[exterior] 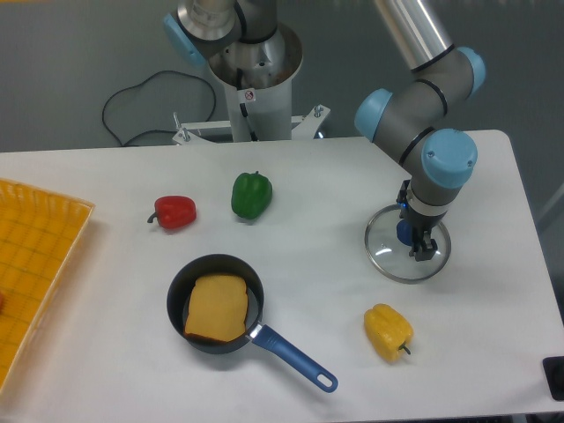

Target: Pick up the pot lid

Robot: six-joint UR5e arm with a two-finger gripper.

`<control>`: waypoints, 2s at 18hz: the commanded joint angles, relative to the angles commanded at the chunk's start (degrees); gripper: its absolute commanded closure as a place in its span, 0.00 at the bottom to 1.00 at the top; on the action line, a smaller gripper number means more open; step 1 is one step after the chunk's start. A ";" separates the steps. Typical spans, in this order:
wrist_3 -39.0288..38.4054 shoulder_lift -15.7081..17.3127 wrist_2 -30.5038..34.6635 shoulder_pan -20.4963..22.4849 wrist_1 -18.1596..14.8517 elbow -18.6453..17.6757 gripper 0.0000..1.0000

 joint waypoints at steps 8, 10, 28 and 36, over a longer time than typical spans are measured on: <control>-0.35 0.26 0.27 -0.09 -0.09 -0.17 0.54; -0.70 0.26 0.44 -0.09 -0.09 -0.26 0.58; -7.38 4.48 0.44 -2.99 -10.99 6.50 0.58; -9.84 6.15 -0.26 -3.60 -18.01 10.37 0.58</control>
